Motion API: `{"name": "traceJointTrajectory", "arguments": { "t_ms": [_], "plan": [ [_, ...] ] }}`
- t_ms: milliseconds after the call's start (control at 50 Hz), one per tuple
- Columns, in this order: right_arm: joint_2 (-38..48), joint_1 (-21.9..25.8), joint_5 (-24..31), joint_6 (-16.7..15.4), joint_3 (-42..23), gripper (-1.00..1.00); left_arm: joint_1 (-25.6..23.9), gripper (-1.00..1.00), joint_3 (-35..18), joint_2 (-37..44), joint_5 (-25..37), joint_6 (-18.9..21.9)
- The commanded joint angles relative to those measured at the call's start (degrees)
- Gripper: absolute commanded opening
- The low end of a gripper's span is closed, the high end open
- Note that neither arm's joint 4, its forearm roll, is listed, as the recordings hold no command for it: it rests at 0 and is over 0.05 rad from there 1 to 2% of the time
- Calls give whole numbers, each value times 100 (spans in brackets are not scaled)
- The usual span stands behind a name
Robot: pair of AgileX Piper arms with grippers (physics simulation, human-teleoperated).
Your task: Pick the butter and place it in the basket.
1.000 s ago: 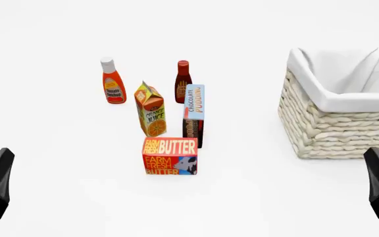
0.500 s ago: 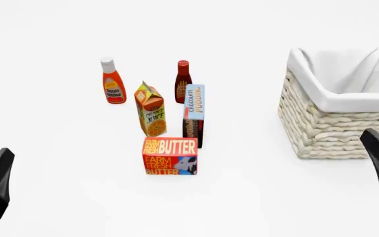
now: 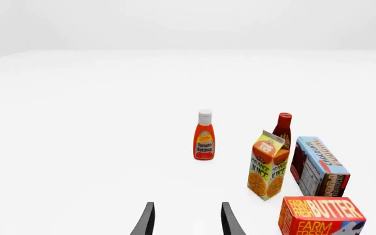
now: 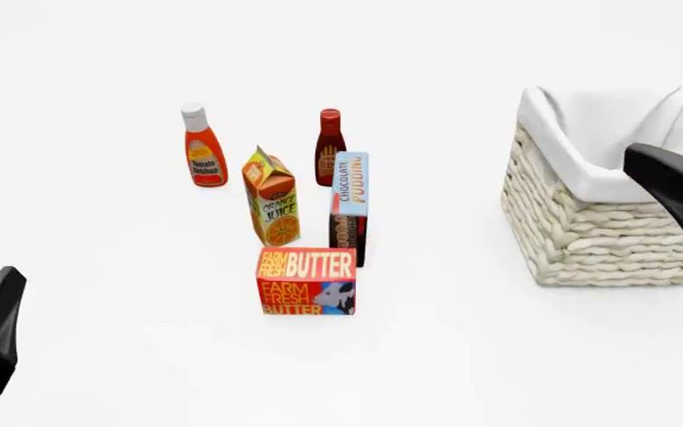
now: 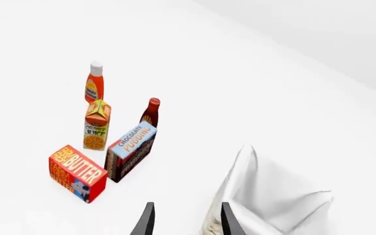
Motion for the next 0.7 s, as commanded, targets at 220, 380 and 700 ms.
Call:
{"name": "traceJointTrajectory", "arguments": {
  "t_ms": [220, 380, 700],
  "plan": [
    [1384, 463, 694, -721, -1023, 100, 0, 100, 0, 0, 0, 0],
    [1965, 548, 1001, -937, -1246, 100, 0, 100, 0, 0, 0, 0],
    [2673, 629, 1242, -1482, -1527, 100, 0, 100, 0, 0, 0, 0]
  ]
}}
